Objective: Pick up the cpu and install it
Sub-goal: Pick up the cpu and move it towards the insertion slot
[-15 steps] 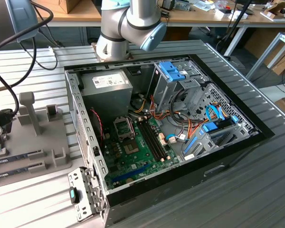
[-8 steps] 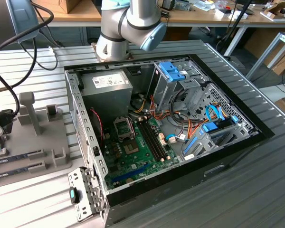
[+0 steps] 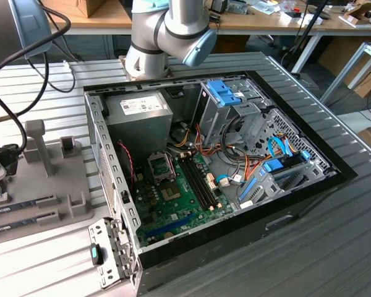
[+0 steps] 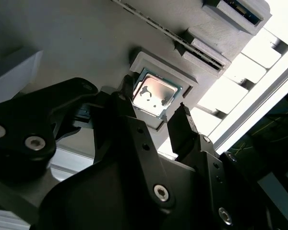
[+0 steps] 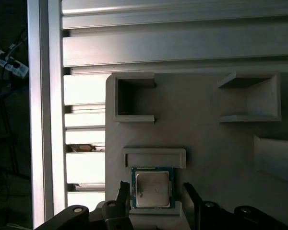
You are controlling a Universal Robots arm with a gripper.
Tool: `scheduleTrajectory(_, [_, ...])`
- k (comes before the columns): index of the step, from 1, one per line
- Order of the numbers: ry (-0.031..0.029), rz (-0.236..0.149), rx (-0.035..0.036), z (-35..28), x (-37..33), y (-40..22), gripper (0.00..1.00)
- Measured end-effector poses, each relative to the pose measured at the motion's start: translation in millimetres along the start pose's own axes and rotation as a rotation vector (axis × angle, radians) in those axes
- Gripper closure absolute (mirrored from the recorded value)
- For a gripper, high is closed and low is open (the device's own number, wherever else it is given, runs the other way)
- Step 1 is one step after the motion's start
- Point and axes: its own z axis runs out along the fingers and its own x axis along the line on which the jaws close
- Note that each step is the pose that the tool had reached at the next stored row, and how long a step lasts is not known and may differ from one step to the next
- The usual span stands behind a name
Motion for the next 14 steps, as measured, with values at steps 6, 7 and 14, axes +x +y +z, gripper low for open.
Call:
scheduleTrajectory(6, [-0.0004,-0.001,0.0064,4.6,-2.9,0.1,0.44])
scheduleTrajectory(7, [-0.0004,-0.003,0.0074,5.3,-2.9,0.2,0.44])
scheduleTrajectory(14, [-0.0003,-0.016,0.0091,9.6,0.9,7.3,0.44])
